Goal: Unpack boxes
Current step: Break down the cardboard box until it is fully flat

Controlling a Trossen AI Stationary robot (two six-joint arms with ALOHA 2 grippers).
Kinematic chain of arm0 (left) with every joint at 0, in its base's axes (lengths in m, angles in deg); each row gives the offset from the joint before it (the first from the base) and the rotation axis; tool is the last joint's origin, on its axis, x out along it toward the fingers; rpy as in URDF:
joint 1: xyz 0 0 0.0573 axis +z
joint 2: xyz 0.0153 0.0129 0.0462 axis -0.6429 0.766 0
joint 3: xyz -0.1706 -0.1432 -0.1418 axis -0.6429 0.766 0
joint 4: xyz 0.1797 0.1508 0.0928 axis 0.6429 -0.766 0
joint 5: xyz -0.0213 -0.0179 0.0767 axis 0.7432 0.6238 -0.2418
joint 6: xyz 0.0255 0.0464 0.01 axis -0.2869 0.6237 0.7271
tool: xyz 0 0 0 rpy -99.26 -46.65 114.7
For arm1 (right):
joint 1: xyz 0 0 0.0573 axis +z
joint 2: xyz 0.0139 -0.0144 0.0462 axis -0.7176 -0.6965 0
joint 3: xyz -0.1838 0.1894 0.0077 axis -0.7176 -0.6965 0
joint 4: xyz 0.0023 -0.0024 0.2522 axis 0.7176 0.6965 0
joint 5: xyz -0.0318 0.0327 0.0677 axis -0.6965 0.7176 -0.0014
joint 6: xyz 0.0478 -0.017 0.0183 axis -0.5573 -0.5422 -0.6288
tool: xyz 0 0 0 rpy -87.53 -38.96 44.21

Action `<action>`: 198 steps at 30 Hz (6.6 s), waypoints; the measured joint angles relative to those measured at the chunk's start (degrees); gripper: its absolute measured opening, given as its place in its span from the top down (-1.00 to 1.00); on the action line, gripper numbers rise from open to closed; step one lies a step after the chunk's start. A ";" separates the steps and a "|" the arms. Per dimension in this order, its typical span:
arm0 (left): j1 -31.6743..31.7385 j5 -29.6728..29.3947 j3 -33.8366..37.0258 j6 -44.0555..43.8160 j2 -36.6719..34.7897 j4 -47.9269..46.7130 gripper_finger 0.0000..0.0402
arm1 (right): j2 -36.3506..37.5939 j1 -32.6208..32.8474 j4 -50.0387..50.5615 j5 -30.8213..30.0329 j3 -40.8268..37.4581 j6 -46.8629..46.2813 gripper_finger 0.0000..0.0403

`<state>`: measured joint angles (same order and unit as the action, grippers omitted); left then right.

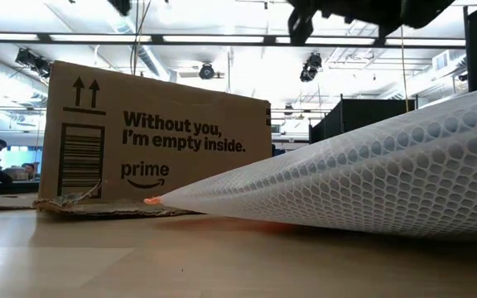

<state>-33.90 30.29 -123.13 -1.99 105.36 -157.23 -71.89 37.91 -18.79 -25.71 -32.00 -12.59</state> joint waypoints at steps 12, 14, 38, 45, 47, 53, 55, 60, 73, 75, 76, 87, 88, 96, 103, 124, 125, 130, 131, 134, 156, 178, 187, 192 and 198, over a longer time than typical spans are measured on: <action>9.64 -1.48 37.72 8.75 -8.24 21.08 0.87 | -3.12 -6.17 17.31 -7.07 1.08 2.38 0.80; 10.52 -1.65 37.50 12.02 -7.03 24.99 0.88 | -2.73 -6.02 20.28 -8.15 1.07 2.44 0.80; 13.59 1.83 20.30 24.50 -2.71 23.13 0.90 | 1.02 -3.92 13.59 -3.46 1.14 1.83 0.80; 10.26 2.75 28.12 17.14 -9.91 21.20 0.90 | -15.13 -6.90 0.72 7.08 10.15 2.01 0.80; 9.40 3.29 30.64 16.27 -11.76 23.38 0.90 | -19.70 -7.20 -0.58 9.04 14.26 2.27 0.80; 6.81 4.90 38.19 13.68 -17.29 29.93 0.89 | -33.41 -8.12 -4.47 14.94 26.58 3.06 0.80; 5.94 5.44 40.71 12.81 -19.13 32.11 0.89 | -37.98 -8.42 -5.77 16.91 30.69 3.33 0.80; 3.33 4.30 43.68 12.04 -23.37 35.27 0.79 | -44.93 -8.58 -6.86 18.64 37.42 3.23 0.80; 3.47 2.29 56.26 17.82 -28.78 42.39 -0.15 | -53.61 -8.68 -6.82 16.78 47.33 3.84 0.80; 3.42 2.25 56.40 18.55 -28.74 43.71 -0.19 | -54.08 -8.49 -6.80 16.29 47.70 4.30 0.80; 3.40 2.23 56.48 18.91 -28.73 44.37 -0.21 | -54.31 -8.39 -6.78 16.04 47.88 4.54 0.80; 3.15 2.13 57.42 22.84 -28.48 51.79 -0.43 | -56.76 -7.22 -6.65 13.48 49.88 7.22 0.80; 3.15 2.75 57.88 22.86 -28.31 52.77 -0.42 | -56.76 -7.02 -6.58 13.45 49.88 7.84 0.80; 2.97 5.74 62.06 23.00 -28.17 54.77 -0.42 | -56.71 -5.50 -2.62 8.14 49.91 11.21 0.80; 1.43 5.31 63.37 25.62 -27.82 56.64 -0.39 | -56.80 -5.03 -0.30 7.48 51.07 12.87 0.80; 0.84 5.46 64.99 25.72 -26.49 59.90 -0.35 | -57.61 -3.90 8.17 5.81 53.84 17.03 0.80; 0.84 5.46 64.99 25.74 -26.47 59.86 -0.35 | -57.61 -3.79 7.97 5.79 53.84 16.93 0.80; 0.84 5.46 65.01 25.81 -26.45 59.92 -0.34 | -57.61 -3.30 7.43 5.92 53.84 16.75 0.80; 0.84 5.46 65.01 25.81 -26.45 59.91 -0.34 | -57.61 -3.22 7.68 5.91 53.84 16.84 0.80; 0.84 5.46 65.03 25.79 -26.44 59.91 -0.34 | -57.60 -3.22 8.00 5.70 53.84 17.23 0.80; 0.86 6.01 65.01 25.88 -26.40 59.35 -0.32 | -57.29 -4.16 14.99 6.75 53.84 21.77 0.80; 0.88 6.33 64.99 25.27 -26.40 58.93 -0.29 | -52.25 -4.83 28.47 0.42 53.75 23.89 0.80; 0.86 6.36 64.96 24.39 -26.40 58.70 -0.27 | -51.97 -4.51 32.20 -1.55 53.82 23.00 0.80; 0.86 6.35 64.96 24.34 -26.40 58.63 -0.27 | -50.36 -4.87 36.13 -1.61 53.79 24.45 0.80; 0.86 6.33 64.95 24.37 -26.41 58.56 -0.27 | -48.80 -5.10 41.32 -2.58 53.77 25.09 0.80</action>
<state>-33.05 36.62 -58.18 22.38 78.95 -98.67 -120.70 32.81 22.53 -28.29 21.77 12.50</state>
